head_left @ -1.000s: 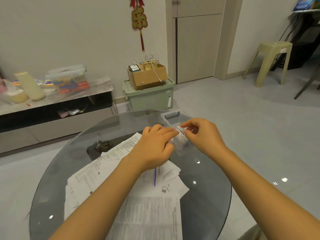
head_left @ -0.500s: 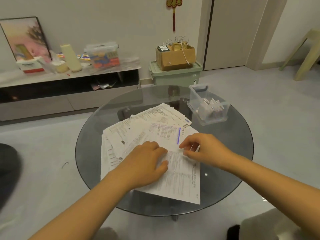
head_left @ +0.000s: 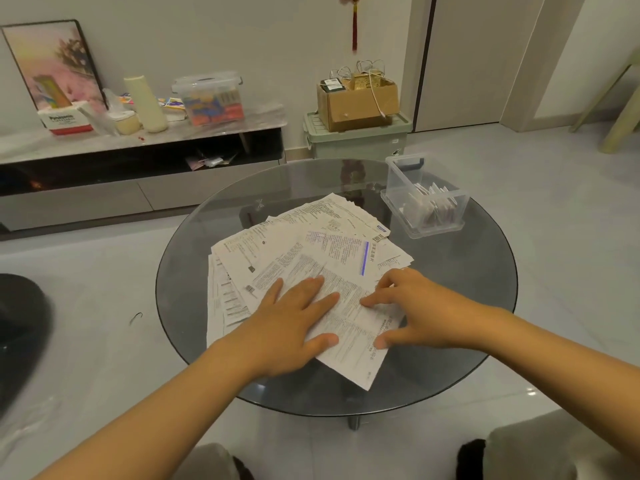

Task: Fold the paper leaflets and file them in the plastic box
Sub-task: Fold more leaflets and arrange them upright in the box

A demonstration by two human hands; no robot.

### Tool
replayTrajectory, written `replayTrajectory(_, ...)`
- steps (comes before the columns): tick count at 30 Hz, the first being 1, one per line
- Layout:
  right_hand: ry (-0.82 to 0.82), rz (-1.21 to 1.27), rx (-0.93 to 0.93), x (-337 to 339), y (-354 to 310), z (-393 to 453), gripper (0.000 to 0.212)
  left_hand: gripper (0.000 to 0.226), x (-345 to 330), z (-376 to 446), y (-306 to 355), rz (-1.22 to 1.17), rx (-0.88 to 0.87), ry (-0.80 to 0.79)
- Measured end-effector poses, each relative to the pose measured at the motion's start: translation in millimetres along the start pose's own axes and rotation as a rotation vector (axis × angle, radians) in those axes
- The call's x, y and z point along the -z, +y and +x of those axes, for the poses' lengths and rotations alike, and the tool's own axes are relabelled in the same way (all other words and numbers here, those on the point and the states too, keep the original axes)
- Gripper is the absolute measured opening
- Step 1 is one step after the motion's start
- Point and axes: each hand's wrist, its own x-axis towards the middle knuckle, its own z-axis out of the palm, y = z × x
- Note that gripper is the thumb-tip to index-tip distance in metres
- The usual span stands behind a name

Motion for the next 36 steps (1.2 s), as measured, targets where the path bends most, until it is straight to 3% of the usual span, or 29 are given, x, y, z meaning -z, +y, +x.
replayTrajectory(4, -0.020, 0.028, 0.019, 1, 2, 2, 0.069, 0.060, -1, 13, -11, 0.019, 0.001, -0.003)
replayTrajectory(8, 0.046, 0.168, 0.039, -5, 3, 3, 0.058, 0.062, 1, 16, -16, 0.048, 0.017, 0.087)
replayTrajectory(14, 0.103, 0.148, 0.109, -5, 3, 4, 0.040, 0.053, 6, 7, -12, -0.131, -0.104, 0.212)
replayTrajectory(17, 0.093, 0.103, 0.145, -3, 2, 4, 0.029, 0.057, 4, -1, -6, -0.305, -0.096, 0.092)
replayTrajectory(24, 0.161, 0.216, 0.191, 0, -4, 8, 0.011, 0.078, 9, -14, 2, -0.391, -0.071, -0.061)
replayTrajectory(26, 0.191, 0.256, 0.157, 4, -8, 10, 0.012, 0.071, 11, -18, 2, -0.412, -0.107, -0.062)
replayTrajectory(30, 0.289, 0.365, 0.109, 10, -14, 12, 0.011, 0.016, 16, -18, 1, -0.699, -0.085, 0.088)
replayTrajectory(32, 0.385, 0.446, 0.075, 12, -16, 16, 0.011, 0.017, 20, -17, -1, -0.839, 0.026, 0.200)
replayTrajectory(36, 0.439, 0.480, 0.012, 7, -15, 29, 0.056, 0.010, 20, -9, -8, -0.965, 0.195, 0.370)
